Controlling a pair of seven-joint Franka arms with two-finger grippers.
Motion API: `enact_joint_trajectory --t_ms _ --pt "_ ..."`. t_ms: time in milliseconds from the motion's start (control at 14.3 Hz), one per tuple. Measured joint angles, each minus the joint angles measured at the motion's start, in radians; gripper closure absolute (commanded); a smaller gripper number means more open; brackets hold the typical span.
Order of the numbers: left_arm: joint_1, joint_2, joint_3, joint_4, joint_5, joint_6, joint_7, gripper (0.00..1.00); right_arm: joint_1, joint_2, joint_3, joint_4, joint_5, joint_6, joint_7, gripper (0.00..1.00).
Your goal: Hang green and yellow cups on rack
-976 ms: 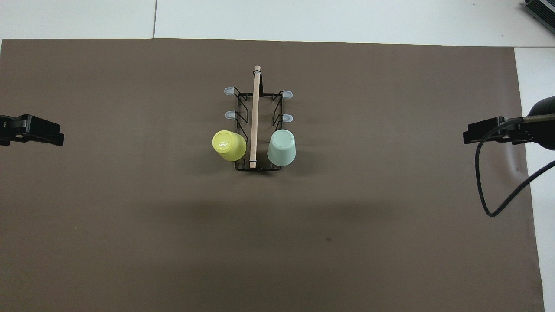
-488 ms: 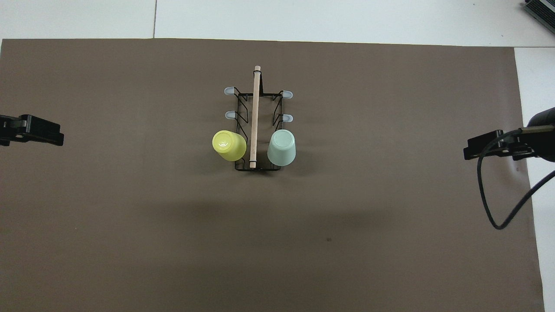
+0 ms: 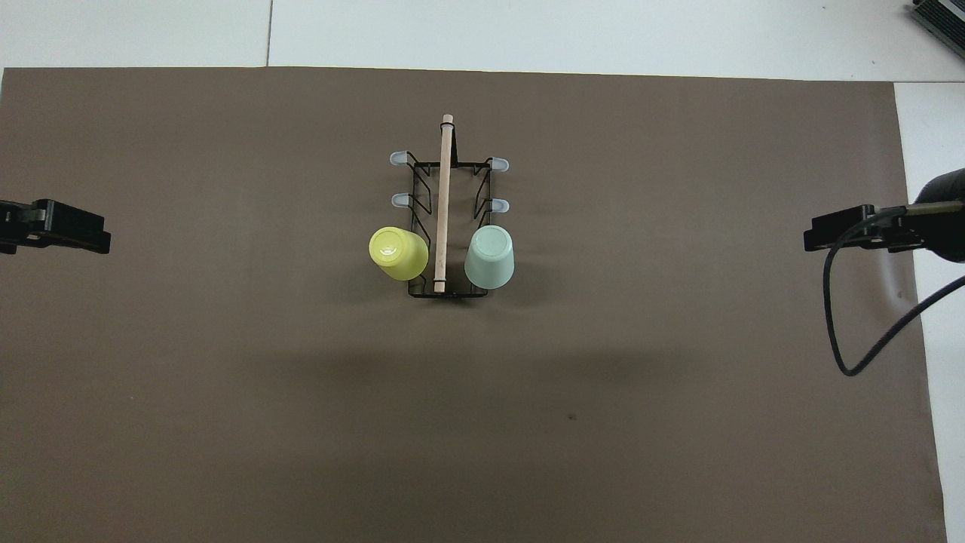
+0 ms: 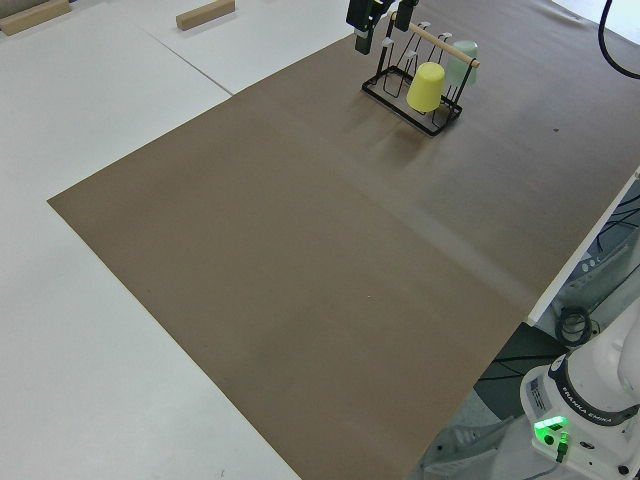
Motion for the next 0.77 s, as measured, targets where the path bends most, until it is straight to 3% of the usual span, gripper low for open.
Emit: enact_joint_trajectory --t_ms 767 --pt "0.000 0.000 0.001 0.000 0.000 -0.001 0.000 0.00 0.004 -0.002 0.012 -0.010 -0.092 0.031 -0.013 0.00"
